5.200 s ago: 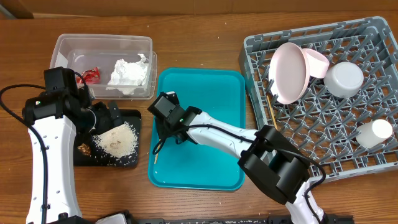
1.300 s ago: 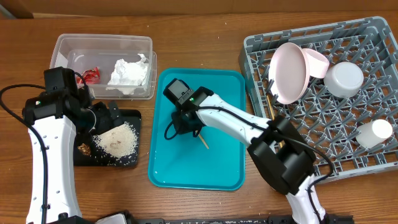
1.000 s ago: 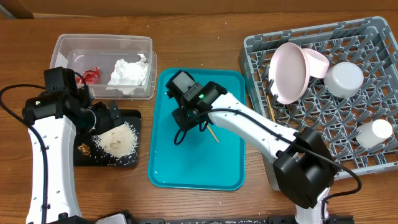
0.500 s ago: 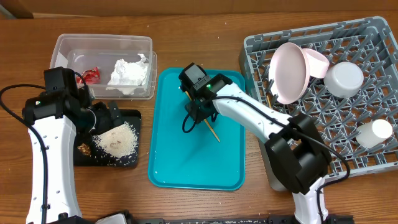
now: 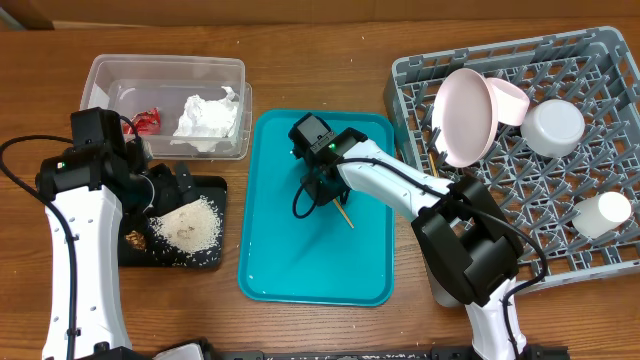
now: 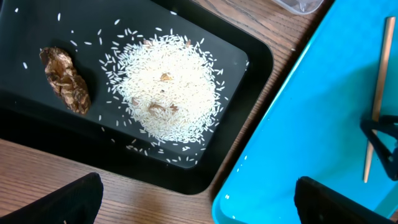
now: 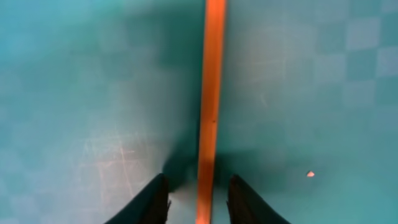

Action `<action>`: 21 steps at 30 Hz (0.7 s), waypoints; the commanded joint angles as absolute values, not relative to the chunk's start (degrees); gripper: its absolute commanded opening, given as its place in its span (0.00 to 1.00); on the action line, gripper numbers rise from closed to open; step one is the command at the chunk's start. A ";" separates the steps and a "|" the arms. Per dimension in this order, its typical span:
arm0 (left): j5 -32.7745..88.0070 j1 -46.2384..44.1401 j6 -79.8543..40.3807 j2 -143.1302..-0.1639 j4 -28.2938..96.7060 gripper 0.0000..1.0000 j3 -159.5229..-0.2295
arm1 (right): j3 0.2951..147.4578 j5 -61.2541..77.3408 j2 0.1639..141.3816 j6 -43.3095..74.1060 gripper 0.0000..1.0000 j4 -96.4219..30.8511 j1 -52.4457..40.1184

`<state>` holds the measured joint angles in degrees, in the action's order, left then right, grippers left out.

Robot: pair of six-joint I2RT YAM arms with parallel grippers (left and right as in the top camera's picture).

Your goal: Sort waste into correct bins and load items into the dishwasher

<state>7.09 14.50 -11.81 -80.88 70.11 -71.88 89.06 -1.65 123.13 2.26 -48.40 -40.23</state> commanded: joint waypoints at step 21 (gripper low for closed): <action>7.07 14.61 -11.14 -80.68 70.02 1.00 -72.53 | 86.76 7.05 118.50 13.61 0.04 -58.89 -40.36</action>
<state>7.09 14.50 -11.81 -80.88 70.11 -71.88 88.20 5.15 121.86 11.92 -58.57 -40.16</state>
